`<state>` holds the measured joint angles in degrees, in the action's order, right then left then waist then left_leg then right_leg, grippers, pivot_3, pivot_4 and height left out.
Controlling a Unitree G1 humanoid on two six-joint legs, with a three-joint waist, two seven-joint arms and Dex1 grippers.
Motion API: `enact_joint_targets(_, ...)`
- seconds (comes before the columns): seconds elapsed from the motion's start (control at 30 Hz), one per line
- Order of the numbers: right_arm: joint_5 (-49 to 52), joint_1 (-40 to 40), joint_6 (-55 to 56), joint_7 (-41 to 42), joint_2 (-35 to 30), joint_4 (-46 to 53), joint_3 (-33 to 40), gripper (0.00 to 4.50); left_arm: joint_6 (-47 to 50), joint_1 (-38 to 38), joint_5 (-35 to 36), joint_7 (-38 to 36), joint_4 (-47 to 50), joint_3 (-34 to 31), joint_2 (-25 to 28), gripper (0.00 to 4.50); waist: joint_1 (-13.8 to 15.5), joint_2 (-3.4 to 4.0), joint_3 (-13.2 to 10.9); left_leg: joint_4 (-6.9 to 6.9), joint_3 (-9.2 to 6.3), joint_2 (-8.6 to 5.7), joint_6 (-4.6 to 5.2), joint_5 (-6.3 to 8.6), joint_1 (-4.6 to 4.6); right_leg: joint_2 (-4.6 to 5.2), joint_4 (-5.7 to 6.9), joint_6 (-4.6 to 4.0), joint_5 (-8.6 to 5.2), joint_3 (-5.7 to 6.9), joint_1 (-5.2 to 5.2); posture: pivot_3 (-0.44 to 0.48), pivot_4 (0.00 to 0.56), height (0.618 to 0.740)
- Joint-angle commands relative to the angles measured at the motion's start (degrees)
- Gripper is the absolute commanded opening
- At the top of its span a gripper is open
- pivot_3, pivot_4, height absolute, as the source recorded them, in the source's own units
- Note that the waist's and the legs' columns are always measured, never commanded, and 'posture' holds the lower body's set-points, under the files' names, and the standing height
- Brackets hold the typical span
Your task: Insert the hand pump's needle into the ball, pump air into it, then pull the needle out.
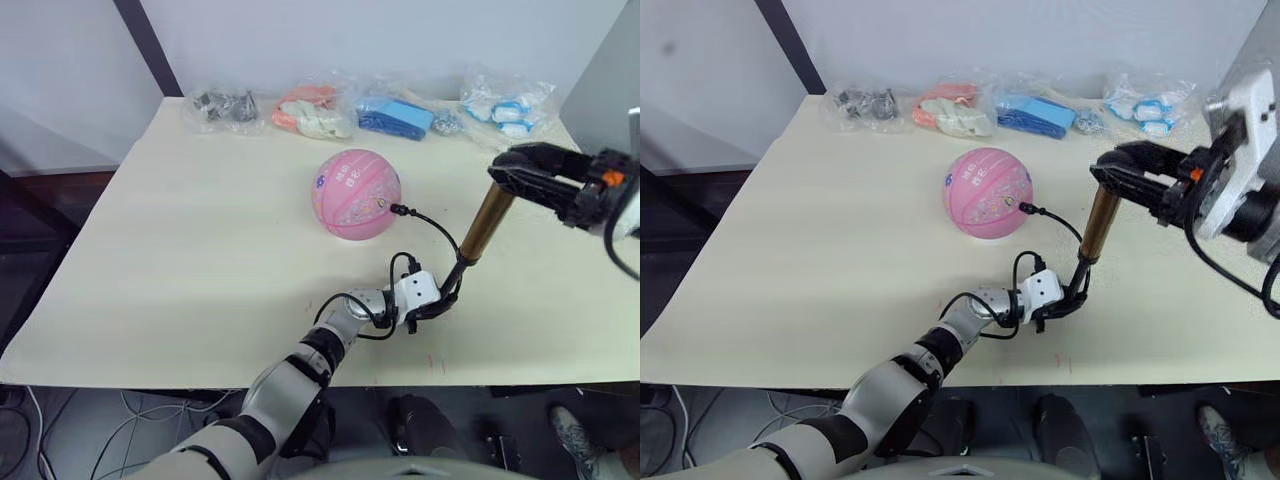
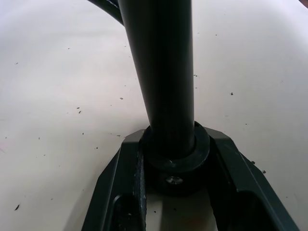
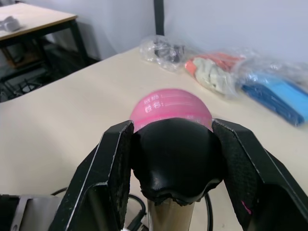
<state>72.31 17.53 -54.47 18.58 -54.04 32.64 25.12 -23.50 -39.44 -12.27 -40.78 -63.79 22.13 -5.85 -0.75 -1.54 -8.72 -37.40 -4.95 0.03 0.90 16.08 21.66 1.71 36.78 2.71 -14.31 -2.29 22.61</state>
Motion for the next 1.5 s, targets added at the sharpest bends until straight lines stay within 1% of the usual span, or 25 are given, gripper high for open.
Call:
enact_joint_targets(0.03, -7.83, -7.77, 2.53, -0.64, 3.44, 2.61, -4.26, 2.06, 3.20, 3.18, -3.13, -0.25, -5.38, 1.55, 2.64, 1.14, -0.10, -0.11, 0.28, 0.00, -0.01, 0.01, 0.00, 0.00, -0.02, -0.06, 0.00, -0.01, 0.00, 0.00, -0.02, 0.000, 0.150, 0.740)
enact_joint_targets(0.13, -13.47, -13.84, 6.15, 0.19, 8.52, 2.63, -10.53, 2.06, 3.31, 3.23, -3.18, -0.23, -5.36, 1.60, 2.68, 1.14, -0.19, -0.24, 0.54, 0.00, 0.00, 0.04, 0.00, 0.00, -0.14, -0.17, 0.01, 0.07, -0.05, -0.05, -0.08, 0.000, 0.150, 0.740)
enact_joint_targets(0.2, -19.04, -17.40, 8.99, 1.53, 11.28, 0.07, -15.72, 2.06, 3.35, 3.27, -3.19, -0.13, -5.43, 1.62, 2.66, 1.14, -0.19, -0.35, 0.68, 0.01, 0.00, 0.08, 0.00, 0.00, -0.27, -0.28, 0.01, 0.14, -0.11, -0.06, -0.16, 0.000, 0.150, 0.740)
enact_joint_targets(0.23, -22.16, -19.02, 10.63, 2.24, 12.60, -1.81, -18.46, 2.06, 3.36, 3.29, -3.19, -0.12, -5.44, 1.65, 2.65, 1.14, -0.22, -0.43, 0.72, 0.02, -0.02, 0.12, 0.00, 0.00, -0.43, -0.35, 0.01, 0.13, -0.14, -0.05, -0.30, 0.000, 0.150, 0.740)
enact_joint_targets(0.27, -24.86, -20.36, 12.06, 2.97, 13.58, -3.38, -20.64, 2.06, 3.35, 3.32, -3.17, -0.14, -5.38, 1.67, 2.63, 1.14, -0.27, -0.56, 0.82, 0.11, -0.02, 0.16, 0.00, 0.01, -0.78, -0.39, -0.03, 0.10, -0.18, -0.05, -0.60, 0.000, 0.150, 0.740)
enact_joint_targets(0.3, -26.91, -21.36, 13.16, 3.59, 14.43, -4.66, -22.20, 2.06, 3.35, 3.32, -3.13, -0.14, -5.33, 1.66, 2.60, 1.14, -0.30, -0.60, 0.95, 0.29, -0.02, 0.20, -0.01, 0.02, -1.06, -0.40, -0.07, -0.01, -0.30, -0.02, -0.99, 0.000, 0.150, 0.740)
enact_joint_targets(0.33, -28.34, -21.99, 13.95, 4.13, 15.06, -5.45, -23.09, 2.06, 3.35, 3.33, -3.10, -0.14, -5.29, 1.66, 2.58, 1.14, -0.36, -0.65, 1.04, 0.33, -0.03, 0.27, -0.02, 0.04, -1.12, -0.41, -0.07, -0.08, -0.36, 0.01, -1.08, 0.000, 0.150, 0.740)
enact_joint_targets(0.47, -34.07, -23.66, 16.64, 5.87, 17.94, -8.92, -27.95, 2.06, 3.33, 3.30, -3.03, 0.01, -5.25, 1.58, 2.64, 1.14, -0.36, -0.82, 1.44, 0.43, -0.16, 0.42, -0.02, 0.03, -1.44, -0.65, -0.04, -0.18, -0.41, 0.13, -1.11, 0.000, 0.150, 0.740)
enact_joint_targets(0.53, -34.87, -23.57, 16.85, 6.37, 18.55, -8.78, -27.95, 2.06, 3.33, 3.29, -3.00, 0.00, -5.25, 1.52, 2.77, 1.14, -0.36, -0.88, 1.65, 0.60, -0.13, 0.42, -0.02, 0.03, -1.64, -0.65, -0.04, -0.23, -0.44, 0.10, -1.23, 0.000, 0.150, 0.740)
enact_joint_targets(0.6, -35.06, -23.20, 16.51, 6.88, 18.77, -8.16, -27.15, 2.06, 3.32, 3.36, -3.03, -0.02, -5.26, 1.52, 2.87, 1.14, -0.35, -0.99, 1.76, 0.81, -0.13, 0.42, -0.02, 0.04, -1.90, -0.65, -0.05, -0.36, -0.52, 0.11, -1.42, 0.000, 0.150, 0.740)
enact_joint_targets(0.73, -34.25, -22.14, 15.68, 7.18, 18.28, -6.99, -24.64, 2.06, 3.35, 3.44, -3.10, 0.02, -5.29, 1.59, 2.82, 1.14, -0.34, -0.98, 1.83, 0.88, -0.18, 0.44, -0.02, 0.04, -1.92, -0.65, -0.05, -0.42, -0.55, 0.15, -1.42, 0.000, 0.150, 0.740)
enact_joint_targets(0.87, -29.09, -18.20, 12.66, 6.27, 16.21, -3.20, -17.89, 2.06, 3.35, 3.49, -3.13, 0.05, -5.33, 1.65, 2.57, 1.14, -0.30, -0.85, 1.73, 0.88, -0.16, 0.41, -0.03, 0.03, -1.90, -0.61, -0.06, -0.41, -0.55, 0.14, -1.40, 0.000, 0.150, 0.740)
enact_joint_targets(0.93, -25.44, -15.37, 10.32, 5.77, 14.35, -1.12, -14.23, 2.06, 3.33, 3.48, -3.15, 0.03, -5.38, 1.67, 2.56, 1.14, -0.24, -0.72, 1.63, 0.88, -0.15, 0.40, -0.03, 0.03, -1.89, -0.60, -0.07, -0.41, -0.55, 0.14, -1.40, 0.000, 0.150, 0.740)
enact_joint_targets(0.97, -23.47, -13.93, 9.19, 5.40, 13.53, -0.36, -12.51, 2.06, 3.32, 3.49, -3.15, 0.01, -5.39, 1.68, 2.56, 1.14, -0.12, -0.42, 1.21, 0.88, -0.15, 0.39, -0.03, 0.03, -1.89, -0.60, -0.07, -0.41, -0.55, 0.13, -1.39, 0.000, 0.150, 0.740)
enact_joint_targets(1.03, -20.16, -11.52, 6.86, 4.70, 12.29, 0.14, -9.85, 2.06, 3.38, 3.39, -3.20, 0.03, -5.53, 1.66, 2.47, 1.14, 0.02, -0.36, 1.12, 0.86, -0.12, 0.31, -0.03, 0.02, -1.71, -0.51, -0.07, -0.37, -0.53, 0.11, -1.24, 0.000, 0.150, 0.740)
enact_joint_targets(1.1, -16.54, -8.72, 4.46, 4.35, 10.27, 0.36, -6.89, 2.06, 3.38, 3.36, -3.24, -0.06, -5.61, 1.68, 2.40, 1.14, 0.06, -0.13, 0.91, 0.85, -0.14, 0.31, -0.03, 0.02, -1.64, -0.52, -0.07, -0.38, -0.53, 0.13, -1.19, 0.000, 0.150, 0.740)
enact_joint_targets(1.2, -10.59, -3.76, 1.51, 3.19, 7.20, -0.13, -2.83, 2.06, 3.35, 3.32, -3.28, -0.23, -5.63, 1.69, 2.35, 1.14, 0.09, 0.23, 0.63, 0.65, -0.15, 0.20, -0.03, 0.01, -1.12, -0.40, -0.07, -0.31, -0.47, 0.15, -0.83, 0.000, 0.150, 0.740)
enact_joint_targets(1.23, -9.57, -3.03, 0.91, 2.79, 6.77, -0.27, -2.34, 2.06, 3.36, 3.31, -3.28, -0.24, -5.62, 1.68, 2.34, 1.14, 0.10, 0.23, 0.56, 0.61, -0.16, 0.17, -0.03, 0.01, -1.04, -0.38, -0.06, -0.30, -0.46, 0.16, -0.78, 0.000, 0.150, 0.740)
enact_joint_targets(1.3, -4.58, 2.27, -0.62, 1.59, 3.82, -1.68, 0.39, 2.06, 3.34, 3.22, -3.31, -0.18, -5.68, 1.69, 2.26, 1.14, 0.08, 0.14, 0.35, 0.54, -0.21, 0.09, -0.03, 0.01, -0.97, -0.25, -0.07, -0.30, -0.44, 0.24, -0.77, 0.000, 0.150, 0.740)
enact_joint_targets(1.37, -0.54, 6.87, -1.71, 0.47, 1.09, -3.24, 2.26, 2.06, 3.29, 3.18, -3.33, -0.14, -5.76, 1.69, 2.23, 1.14, -0.02, 0.39, 0.03, 0.44, -0.14, 0.05, -0.02, 0.01, -0.93, -0.13, -0.07, -0.20, -0.38, 0.22, -0.76, 0.000, 0.150, 0.740)
enact_joint_targets(1.4, 0.77, 8.28, -2.10, -0.02, 0.16, -3.86, 2.65, 2.06, 3.26, 3.18, -3.33, -0.15, -5.78, 1.69, 2.24, 1.14, -0.01, 0.41, -0.03, 0.36, -0.13, 0.02, -0.02, 0.01, -0.90, -0.06, -0.07, -0.15, -0.35, 0.20, -0.76, 0.000, 0.150, 0.740)
enact_joint_targets(1.5, 3.39, 12.12, -3.16, -0.50, -3.24, -5.87, 3.28, 2.06, 3.24, 3.19, -3.34, -0.25, -5.80, 1.69, 2.25, 1.14, 0.02, 0.19, -0.16, 0.30, -0.15, 0.00, -0.02, 0.01, -0.83, -0.03, -0.07, -0.10, -0.35, 0.27, -0.75, 0.000, 0.150, 0.740)
